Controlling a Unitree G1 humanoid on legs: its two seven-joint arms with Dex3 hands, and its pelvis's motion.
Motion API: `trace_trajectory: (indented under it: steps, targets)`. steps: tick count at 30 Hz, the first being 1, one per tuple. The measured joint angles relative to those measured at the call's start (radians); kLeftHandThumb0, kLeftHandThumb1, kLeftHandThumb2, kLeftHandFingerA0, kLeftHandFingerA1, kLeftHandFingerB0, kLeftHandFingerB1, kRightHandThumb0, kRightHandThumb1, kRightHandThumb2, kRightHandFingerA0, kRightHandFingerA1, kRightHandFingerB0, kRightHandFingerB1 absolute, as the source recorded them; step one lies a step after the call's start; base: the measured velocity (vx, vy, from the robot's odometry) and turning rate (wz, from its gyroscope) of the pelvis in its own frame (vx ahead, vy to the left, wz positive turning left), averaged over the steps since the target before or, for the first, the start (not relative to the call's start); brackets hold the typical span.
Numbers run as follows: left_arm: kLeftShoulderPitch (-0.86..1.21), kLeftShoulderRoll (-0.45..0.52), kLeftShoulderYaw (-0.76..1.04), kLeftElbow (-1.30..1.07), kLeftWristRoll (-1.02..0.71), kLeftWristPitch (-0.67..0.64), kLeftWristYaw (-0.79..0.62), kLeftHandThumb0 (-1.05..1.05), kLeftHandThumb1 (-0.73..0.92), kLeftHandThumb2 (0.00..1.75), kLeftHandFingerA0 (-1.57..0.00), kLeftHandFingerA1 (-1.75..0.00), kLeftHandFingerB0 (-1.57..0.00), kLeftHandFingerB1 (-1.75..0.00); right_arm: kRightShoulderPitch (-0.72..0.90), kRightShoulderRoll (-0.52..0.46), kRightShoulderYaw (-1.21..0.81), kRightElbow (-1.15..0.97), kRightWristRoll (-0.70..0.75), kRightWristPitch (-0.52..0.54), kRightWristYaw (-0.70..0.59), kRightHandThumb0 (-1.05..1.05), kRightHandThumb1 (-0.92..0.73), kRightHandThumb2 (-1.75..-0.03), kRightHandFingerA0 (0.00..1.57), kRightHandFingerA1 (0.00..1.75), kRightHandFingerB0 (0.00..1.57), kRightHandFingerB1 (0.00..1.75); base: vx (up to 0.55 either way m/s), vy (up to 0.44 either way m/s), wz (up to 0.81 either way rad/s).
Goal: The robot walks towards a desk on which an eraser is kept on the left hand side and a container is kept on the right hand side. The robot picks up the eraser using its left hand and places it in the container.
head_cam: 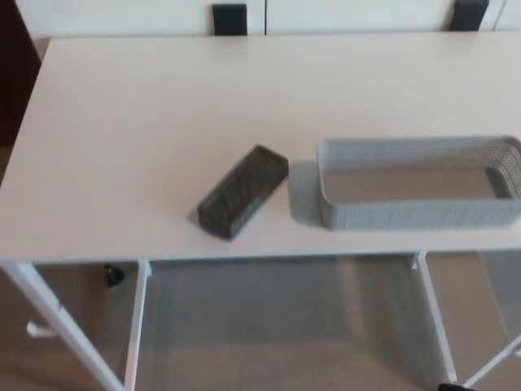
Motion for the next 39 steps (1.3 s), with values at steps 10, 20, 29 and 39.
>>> trace_trajectory:
  steps: [10, 20, 29, 39]
  targets:
    - [0.007, 0.007, -0.009, 0.007, 0.027, -0.032, 0.019, -0.32, 0.57, 0.64, -0.27, -0.37, -0.27, -0.34, 0.000, 0.007, 0.002, 0.005, 0.002, 0.004, 0.002, -0.37, -0.48, -0.69, 0.53, 0.51, 0.35, 0.45, 0.15, -0.090, 0.05]
    - [0.004, 0.031, -0.041, 0.018, 0.069, -0.069, 0.026, -0.35, 0.57, 0.65, -0.29, -0.38, -0.28, -0.35, -0.002, 0.000, -0.001, -0.005, 0.004, 0.003, 0.000, -0.31, -0.56, -0.56, 0.58, 0.44, 0.40, 0.39, 0.08, -0.078, 0.03]
    - [0.010, 0.080, -0.062, 0.046, 0.111, -0.098, 0.038, -0.30, 0.59, 0.58, -0.35, -0.35, -0.29, -0.31, 0.003, 0.013, 0.009, -0.005, 0.009, 0.009, 0.002, -0.37, -0.47, -0.68, 0.53, 0.51, 0.36, 0.46, 0.03, 0.172, -0.03]
    - [0.005, 0.086, -0.080, 0.053, 0.135, -0.133, 0.049, -0.40, 0.54, 0.68, -0.29, -0.40, -0.27, -0.37, -0.009, 0.012, 0.008, 0.003, 0.016, 0.008, 0.002, -0.37, -0.47, -0.69, 0.55, 0.52, 0.36, 0.46, 0.11, -0.016, 0.07]
